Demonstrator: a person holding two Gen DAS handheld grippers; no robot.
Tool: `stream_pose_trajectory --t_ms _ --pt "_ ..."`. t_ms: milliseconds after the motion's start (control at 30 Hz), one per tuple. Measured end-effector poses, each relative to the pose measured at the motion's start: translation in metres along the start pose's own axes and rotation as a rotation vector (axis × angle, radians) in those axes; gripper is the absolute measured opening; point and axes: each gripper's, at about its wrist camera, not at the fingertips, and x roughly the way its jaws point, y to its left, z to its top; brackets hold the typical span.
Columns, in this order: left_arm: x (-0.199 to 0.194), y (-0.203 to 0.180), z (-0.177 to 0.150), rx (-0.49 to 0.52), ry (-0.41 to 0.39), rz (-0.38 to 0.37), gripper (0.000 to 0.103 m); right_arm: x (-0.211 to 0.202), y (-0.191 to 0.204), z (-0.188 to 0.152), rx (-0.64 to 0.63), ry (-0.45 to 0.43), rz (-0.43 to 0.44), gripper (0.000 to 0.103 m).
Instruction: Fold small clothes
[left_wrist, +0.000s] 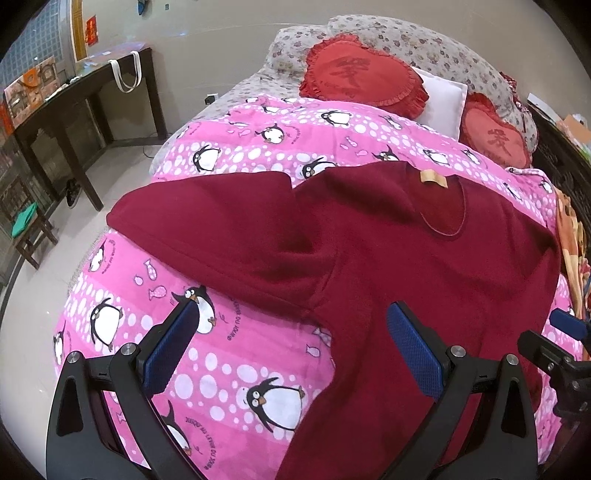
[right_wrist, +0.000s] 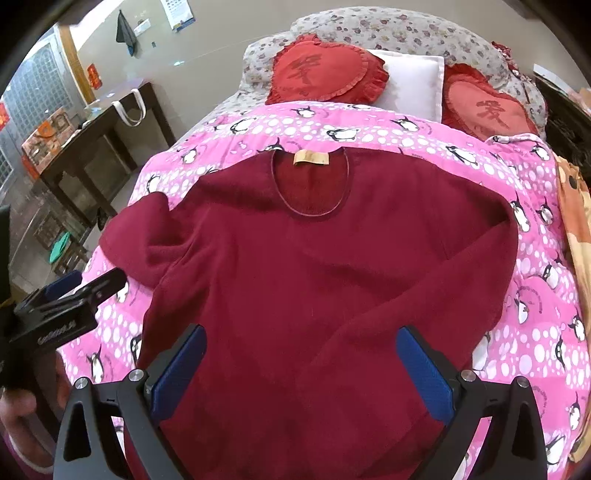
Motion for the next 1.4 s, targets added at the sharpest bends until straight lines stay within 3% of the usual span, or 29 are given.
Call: stream_pose_trajectory --t_ms 367,600,767,867,1100,1400 --pt "0.022 0.023 0.013 -0.040 0.007 0.003 0.102 0.038 0.012 0.012 0.006 0.031 -0.003 0.102" --pt "0.042 0.060 0.028 -0.108 0.010 0.006 0.102 0.060 0.019 0.020 0.003 0.053 0.011 0.102" --pt "0.059 0.119 0.043 -0.249 0.017 0.009 0.102 0.069 0.018 0.022 0.013 0.069 0.023 0.102" --pt "0.076 0.163 0.049 -0.385 0.016 0.010 0.102 0.074 0.018 0.020 0.013 0.084 0.028 0.102" --pt "0.118 0.225 0.058 -0.589 0.087 -0.014 0.085 0.083 0.020 0.017 0.004 0.114 0.038 0.102" --pt "0.143 0.228 0.071 -0.561 0.105 0.017 0.082 0.089 0.020 0.019 0.014 0.128 0.044 0.102"
